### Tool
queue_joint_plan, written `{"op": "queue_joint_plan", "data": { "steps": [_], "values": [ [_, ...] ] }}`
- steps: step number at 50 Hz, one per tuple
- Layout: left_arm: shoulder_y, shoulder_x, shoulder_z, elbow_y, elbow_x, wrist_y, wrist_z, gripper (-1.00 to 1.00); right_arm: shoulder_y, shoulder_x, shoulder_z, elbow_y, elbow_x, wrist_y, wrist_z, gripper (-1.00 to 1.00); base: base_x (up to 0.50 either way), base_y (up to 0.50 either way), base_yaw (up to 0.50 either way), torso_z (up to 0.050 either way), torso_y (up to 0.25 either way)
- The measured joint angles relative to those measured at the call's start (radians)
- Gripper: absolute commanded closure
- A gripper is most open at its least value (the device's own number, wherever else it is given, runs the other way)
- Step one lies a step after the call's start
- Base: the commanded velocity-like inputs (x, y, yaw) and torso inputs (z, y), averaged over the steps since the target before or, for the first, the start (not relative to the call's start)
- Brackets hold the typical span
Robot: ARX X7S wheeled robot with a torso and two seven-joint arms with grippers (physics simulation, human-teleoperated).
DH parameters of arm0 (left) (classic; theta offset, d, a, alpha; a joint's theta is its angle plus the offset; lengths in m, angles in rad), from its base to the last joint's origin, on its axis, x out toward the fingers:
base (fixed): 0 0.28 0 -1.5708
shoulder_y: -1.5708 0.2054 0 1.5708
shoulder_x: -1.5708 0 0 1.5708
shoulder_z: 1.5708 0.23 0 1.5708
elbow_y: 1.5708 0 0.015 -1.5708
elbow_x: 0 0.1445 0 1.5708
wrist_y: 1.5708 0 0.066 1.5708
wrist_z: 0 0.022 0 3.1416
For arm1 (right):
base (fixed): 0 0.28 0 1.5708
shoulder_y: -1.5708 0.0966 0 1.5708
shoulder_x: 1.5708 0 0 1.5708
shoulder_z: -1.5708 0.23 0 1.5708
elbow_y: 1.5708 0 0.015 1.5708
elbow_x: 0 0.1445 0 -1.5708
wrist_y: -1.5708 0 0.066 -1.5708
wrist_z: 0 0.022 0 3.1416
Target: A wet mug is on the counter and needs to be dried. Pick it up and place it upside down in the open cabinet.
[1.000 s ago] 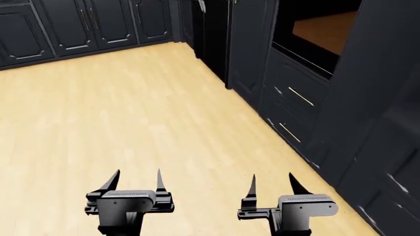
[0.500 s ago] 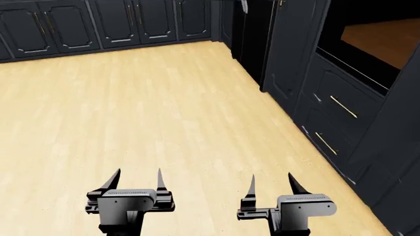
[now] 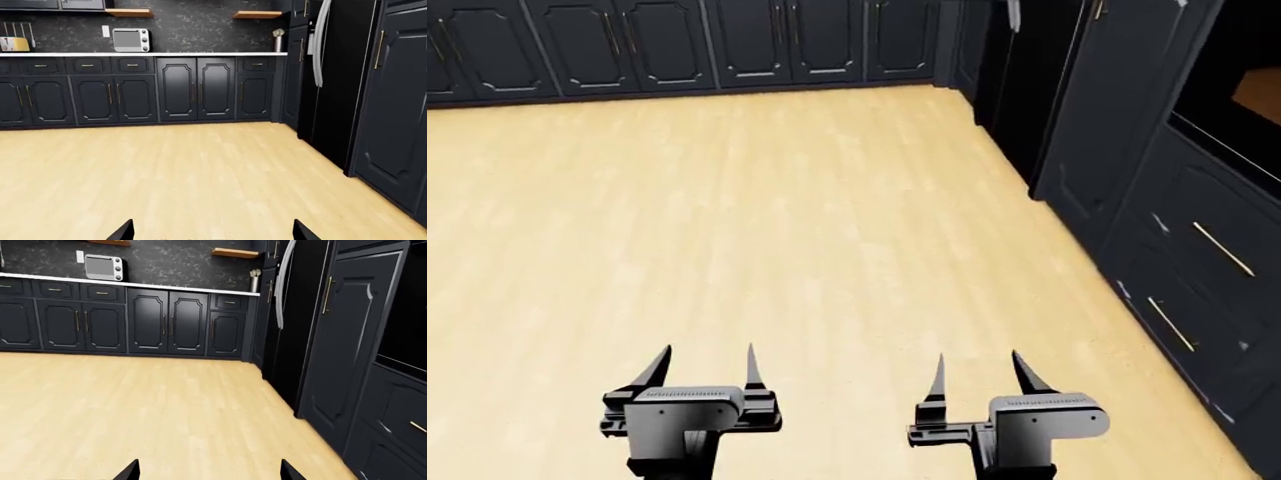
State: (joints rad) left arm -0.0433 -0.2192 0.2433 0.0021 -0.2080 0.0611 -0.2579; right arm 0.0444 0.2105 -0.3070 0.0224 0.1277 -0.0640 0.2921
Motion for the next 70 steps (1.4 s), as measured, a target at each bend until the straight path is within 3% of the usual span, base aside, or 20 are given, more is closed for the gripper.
{"op": "queue_joint_plan", "data": {
  "steps": [70],
  "values": [
    [-0.004,-0.025,0.024,0.001,-0.023,0.009,-0.027,-1.00,0.023,0.015,-0.032,0.013,0.020,0.002,0.024,-1.00,0.00,0.00,0.50,0.000,0.000]
  ]
}}
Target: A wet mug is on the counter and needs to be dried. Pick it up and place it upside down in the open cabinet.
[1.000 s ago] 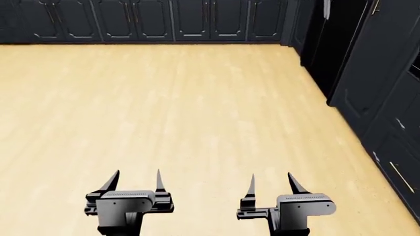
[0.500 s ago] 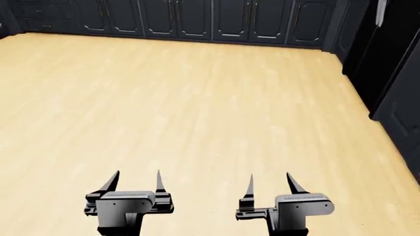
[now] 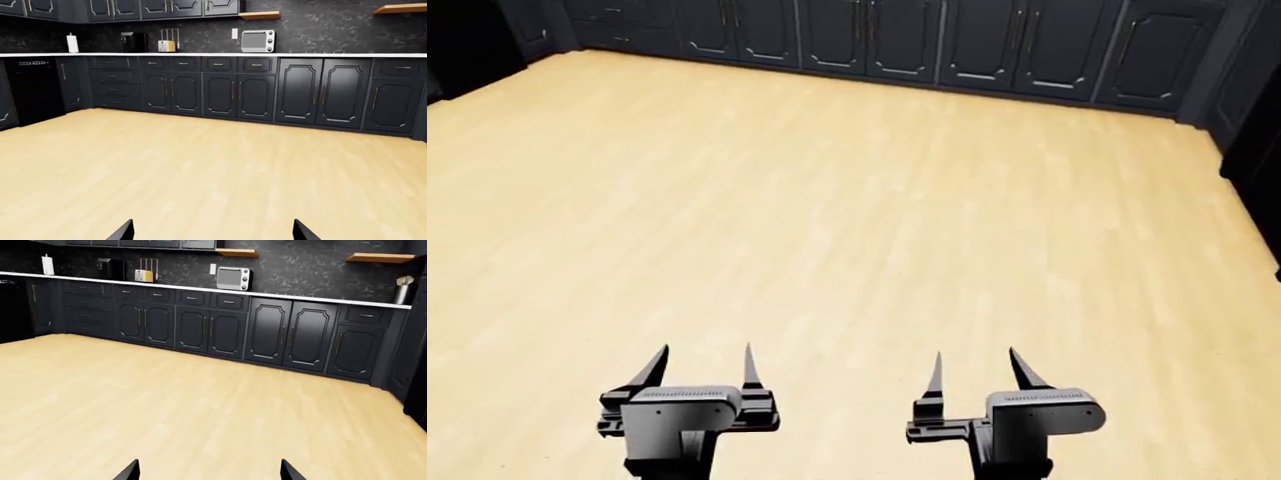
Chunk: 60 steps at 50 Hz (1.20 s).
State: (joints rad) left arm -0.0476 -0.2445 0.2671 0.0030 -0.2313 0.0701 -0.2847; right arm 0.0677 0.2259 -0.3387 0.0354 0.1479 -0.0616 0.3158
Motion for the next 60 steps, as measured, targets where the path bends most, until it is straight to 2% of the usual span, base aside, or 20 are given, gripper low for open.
{"op": "queue_joint_plan", "data": {
  "steps": [41,50,60],
  "values": [
    [0.020,-0.019,-0.011,0.024,0.005,0.013,-0.053,-1.00,-0.010,0.008,-0.019,-0.019,-0.023,-0.019,0.044,-1.00,0.00,0.00,0.50,0.000,0.000],
    [-0.001,-0.066,-0.033,0.246,-0.054,-0.204,-0.107,-1.00,0.000,0.054,0.009,-0.208,0.020,0.163,0.063,-1.00,0.00,0.00,0.50,0.000,0.000],
    [-0.086,-0.118,-0.074,0.436,-0.158,-0.440,-0.143,-1.00,0.067,0.099,0.048,-0.406,0.097,0.405,0.077,-1.00,0.00,0.00,0.50,0.000,0.000]
  ]
}}
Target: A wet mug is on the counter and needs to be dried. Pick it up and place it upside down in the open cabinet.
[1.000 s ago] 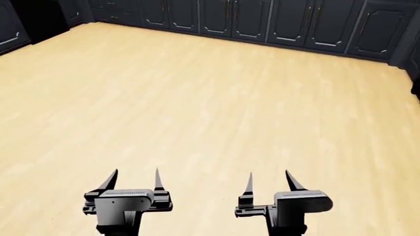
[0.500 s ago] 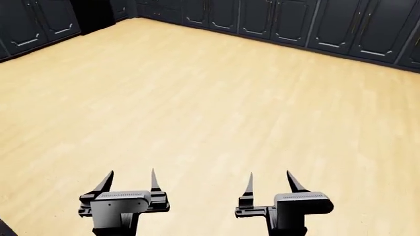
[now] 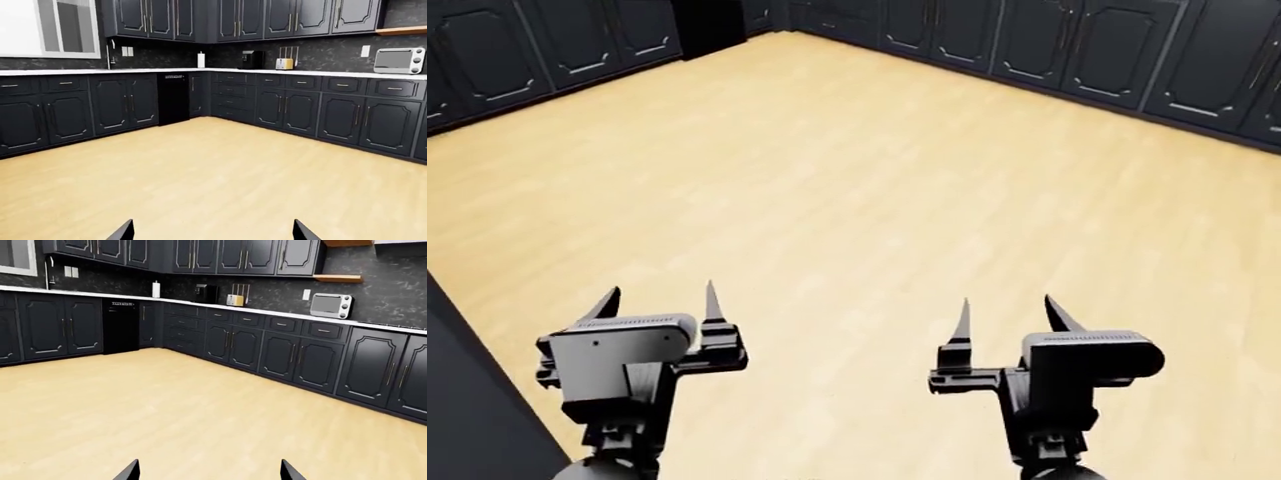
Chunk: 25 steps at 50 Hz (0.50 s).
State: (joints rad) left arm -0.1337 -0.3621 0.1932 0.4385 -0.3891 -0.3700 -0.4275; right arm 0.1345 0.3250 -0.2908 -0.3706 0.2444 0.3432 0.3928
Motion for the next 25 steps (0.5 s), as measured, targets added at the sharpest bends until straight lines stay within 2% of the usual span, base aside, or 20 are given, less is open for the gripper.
{"op": "queue_joint_plan", "data": {
  "steps": [13,25],
  "values": [
    [-0.128,-0.042,-0.064,0.144,-0.127,-0.232,-0.054,-1.00,0.125,0.030,0.054,-0.179,0.097,0.277,0.033,-1.00,0.00,0.00,0.50,0.000,0.000],
    [-0.183,-0.058,-0.103,0.225,-0.202,-0.332,-0.085,-1.00,0.197,0.039,0.105,-0.267,0.159,0.422,0.064,-1.00,0.00,0.00,0.50,0.000,0.000]
  ]
}}
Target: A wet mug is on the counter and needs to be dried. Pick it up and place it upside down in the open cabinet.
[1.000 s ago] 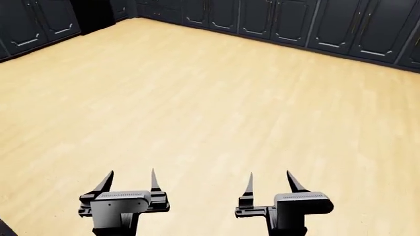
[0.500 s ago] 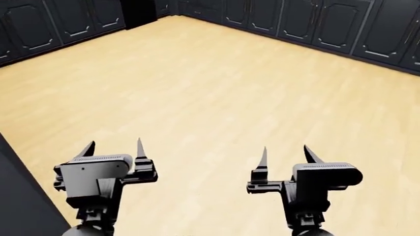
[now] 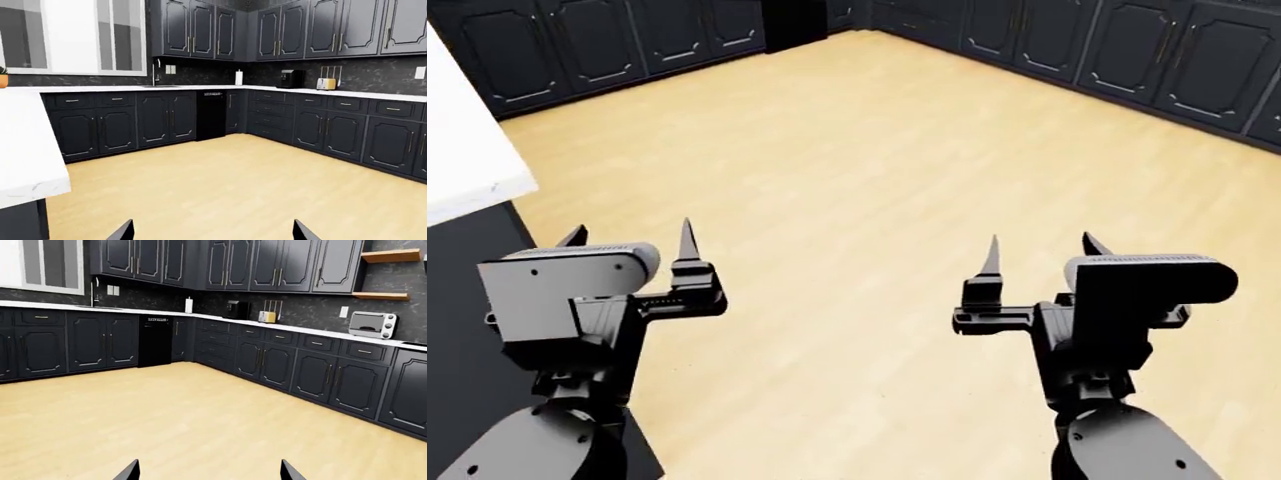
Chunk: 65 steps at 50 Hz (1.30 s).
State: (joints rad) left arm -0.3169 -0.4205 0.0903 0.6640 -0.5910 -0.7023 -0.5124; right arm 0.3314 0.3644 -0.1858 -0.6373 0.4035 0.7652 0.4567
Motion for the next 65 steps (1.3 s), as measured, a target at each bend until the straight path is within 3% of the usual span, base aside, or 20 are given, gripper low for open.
{"op": "queue_joint_plan", "data": {
  "steps": [65],
  "values": [
    [-0.030,-0.035,-0.018,0.080,-0.087,-0.077,-0.034,-1.00,0.019,0.019,0.034,-0.091,0.071,0.098,0.044,-1.00,0.00,0.00,0.50,0.000,0.000]
  ]
}}
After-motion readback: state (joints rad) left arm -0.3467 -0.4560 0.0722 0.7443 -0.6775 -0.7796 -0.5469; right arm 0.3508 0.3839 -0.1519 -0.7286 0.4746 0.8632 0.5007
